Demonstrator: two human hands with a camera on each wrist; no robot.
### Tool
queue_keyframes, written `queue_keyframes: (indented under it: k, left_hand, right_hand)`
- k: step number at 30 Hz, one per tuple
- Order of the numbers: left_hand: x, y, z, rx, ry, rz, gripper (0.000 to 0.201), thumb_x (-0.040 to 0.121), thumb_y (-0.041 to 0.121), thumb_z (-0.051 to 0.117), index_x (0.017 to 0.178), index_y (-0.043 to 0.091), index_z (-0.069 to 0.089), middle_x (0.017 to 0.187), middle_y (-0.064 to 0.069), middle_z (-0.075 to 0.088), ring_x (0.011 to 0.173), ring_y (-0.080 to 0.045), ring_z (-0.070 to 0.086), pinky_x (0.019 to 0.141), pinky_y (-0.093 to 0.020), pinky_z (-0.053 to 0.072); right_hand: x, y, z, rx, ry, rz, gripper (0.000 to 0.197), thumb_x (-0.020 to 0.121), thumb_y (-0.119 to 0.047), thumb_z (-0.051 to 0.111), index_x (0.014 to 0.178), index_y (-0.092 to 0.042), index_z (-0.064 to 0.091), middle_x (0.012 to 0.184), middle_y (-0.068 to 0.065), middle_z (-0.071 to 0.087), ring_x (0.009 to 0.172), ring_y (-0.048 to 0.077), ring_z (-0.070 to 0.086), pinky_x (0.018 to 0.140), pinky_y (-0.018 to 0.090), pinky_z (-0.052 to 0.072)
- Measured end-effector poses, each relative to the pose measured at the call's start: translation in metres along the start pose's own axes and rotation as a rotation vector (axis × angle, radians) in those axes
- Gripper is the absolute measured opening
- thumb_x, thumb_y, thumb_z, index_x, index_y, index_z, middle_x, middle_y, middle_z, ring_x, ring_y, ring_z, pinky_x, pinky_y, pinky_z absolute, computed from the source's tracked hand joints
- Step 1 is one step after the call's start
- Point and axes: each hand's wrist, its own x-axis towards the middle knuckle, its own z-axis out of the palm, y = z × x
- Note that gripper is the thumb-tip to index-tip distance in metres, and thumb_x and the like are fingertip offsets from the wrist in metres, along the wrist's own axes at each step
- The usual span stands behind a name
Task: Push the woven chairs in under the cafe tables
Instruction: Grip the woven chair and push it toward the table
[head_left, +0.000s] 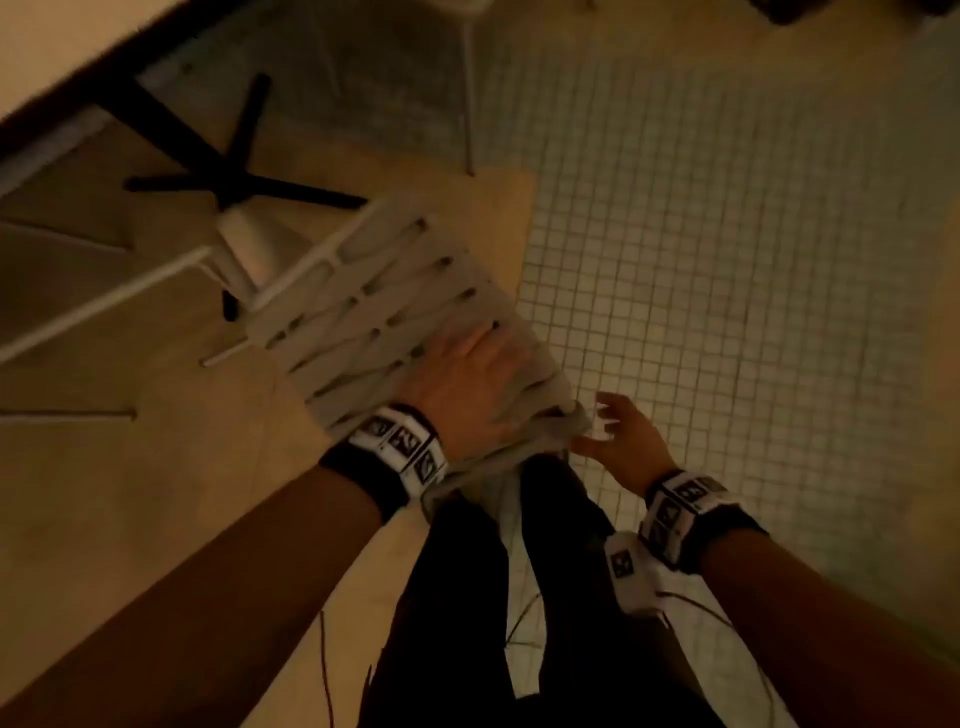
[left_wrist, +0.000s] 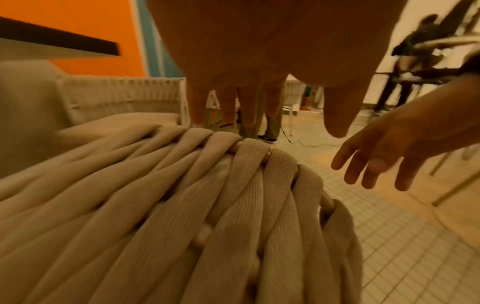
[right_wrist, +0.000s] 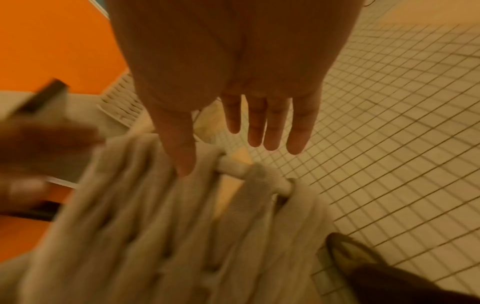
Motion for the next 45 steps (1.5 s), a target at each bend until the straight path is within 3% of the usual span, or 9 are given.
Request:
queue_keyframes:
  k: [7, 10, 13, 17, 20, 26, 34, 40, 45]
  left_hand:
    - [0.119, 0.022, 0.010, 0.371, -0.218, 0.156, 0.089, 0.069, 0.067, 0.061, 0.139, 0.021, 0.033, 0.147, -0.007, 0.038, 0.138, -0.029, 0.028, 0.113, -0.059, 0.019]
    - [0.138, 0.027, 0.011, 0.370, -0.335, 0.127, 0.055, 0.069, 0.057, 0.068, 0.106, 0.018, 0.056, 0.098, -0.004, 0.061, 0.090, -0.025, 0.057, 0.082, -0.042, 0.046]
    - [0.138, 0.027, 0.005, 0.312, -0.330, 0.092, 0.042, 0.080, 0.047, 0.061, 0.060, 0.018, 0.038, 0.066, -0.003, 0.047, 0.054, -0.016, 0.035, 0.063, -0.036, 0.037]
    - [0.117, 0.013, -0.027, 0.371, -0.361, 0.111, 0.056, 0.077, 0.053, 0.065, 0.057, 0.015, 0.029, 0.059, 0.000, 0.032, 0.052, -0.014, 0.033, 0.060, -0.033, 0.035]
    - [0.091, 0.000, -0.058, 0.399, -0.404, 0.086, 0.051, 0.072, 0.059, 0.069, 0.064, 0.014, 0.046, 0.058, 0.002, 0.036, 0.054, -0.015, 0.041, 0.061, -0.033, 0.044]
    - [-0.003, -0.022, -0.119, 0.360, -0.154, 0.039, 0.062, 0.070, 0.069, 0.062, 0.110, 0.021, 0.059, 0.092, -0.002, 0.067, 0.081, -0.022, 0.059, 0.079, -0.036, 0.049]
    - [-0.174, -0.029, -0.155, 0.170, 0.360, -0.029, 0.074, 0.064, 0.079, 0.043, 0.107, 0.023, 0.064, 0.101, -0.007, 0.073, 0.088, -0.029, 0.066, 0.084, -0.045, 0.051]
    - [-0.287, -0.044, -0.064, 0.040, 0.662, -0.098, 0.064, 0.071, 0.068, 0.050, 0.101, 0.014, 0.068, 0.095, -0.012, 0.073, 0.087, -0.031, 0.067, 0.084, -0.042, 0.048]
    - [-0.313, -0.047, 0.065, -0.048, 0.699, -0.187, 0.040, 0.075, 0.051, 0.063, 0.092, 0.017, 0.072, 0.086, -0.007, 0.075, 0.078, -0.025, 0.068, 0.079, -0.032, 0.048]
  right_hand:
    - [0.085, 0.018, -0.004, -0.322, -0.265, -0.159, 0.074, 0.064, -0.030, 0.085, 0.128, -0.029, 0.046, 0.131, 0.008, 0.052, 0.122, 0.032, 0.047, 0.095, 0.039, 0.041]
    - [0.117, 0.032, 0.009, -0.452, -0.387, -0.181, 0.085, 0.057, -0.048, 0.084, 0.130, -0.031, 0.046, 0.132, 0.004, 0.054, 0.121, 0.028, 0.048, 0.100, 0.044, 0.043]
    - [0.125, 0.032, 0.014, -0.440, -0.487, -0.191, 0.063, 0.065, -0.047, 0.082, 0.120, -0.028, 0.056, 0.110, -0.001, 0.065, 0.095, 0.016, 0.057, 0.084, 0.033, 0.046]
    - [0.110, 0.011, 0.012, -0.514, -0.491, -0.301, 0.051, 0.069, -0.058, 0.073, 0.108, -0.027, 0.061, 0.096, -0.002, 0.070, 0.080, 0.013, 0.060, 0.075, 0.033, 0.052]
    - [0.084, -0.015, 0.004, -0.405, -0.481, -0.421, 0.045, 0.074, -0.044, 0.077, 0.110, -0.024, 0.062, 0.098, -0.017, 0.062, 0.089, 0.003, 0.055, 0.079, 0.006, 0.043]
    - [0.009, -0.081, -0.027, -0.269, -0.368, -0.641, 0.060, 0.064, -0.059, 0.074, 0.110, -0.021, 0.065, 0.110, -0.003, 0.069, 0.103, 0.014, 0.062, 0.091, 0.043, 0.052]
    - [-0.128, -0.168, -0.045, -0.592, 0.003, -1.038, 0.058, 0.070, -0.071, 0.060, 0.096, -0.020, 0.067, 0.081, 0.005, 0.074, 0.074, 0.026, 0.068, 0.064, 0.043, 0.056]
    - [-0.214, -0.183, 0.016, -0.906, 0.111, -1.276, 0.042, 0.075, -0.055, 0.061, 0.077, -0.013, 0.059, 0.058, 0.008, 0.062, 0.045, 0.026, 0.050, 0.048, 0.028, 0.038]
    - [-0.233, -0.144, 0.084, -1.321, -0.090, -1.118, 0.035, 0.086, -0.047, 0.057, 0.100, -0.015, 0.053, 0.088, 0.008, 0.067, 0.072, 0.029, 0.062, 0.057, 0.030, 0.036]
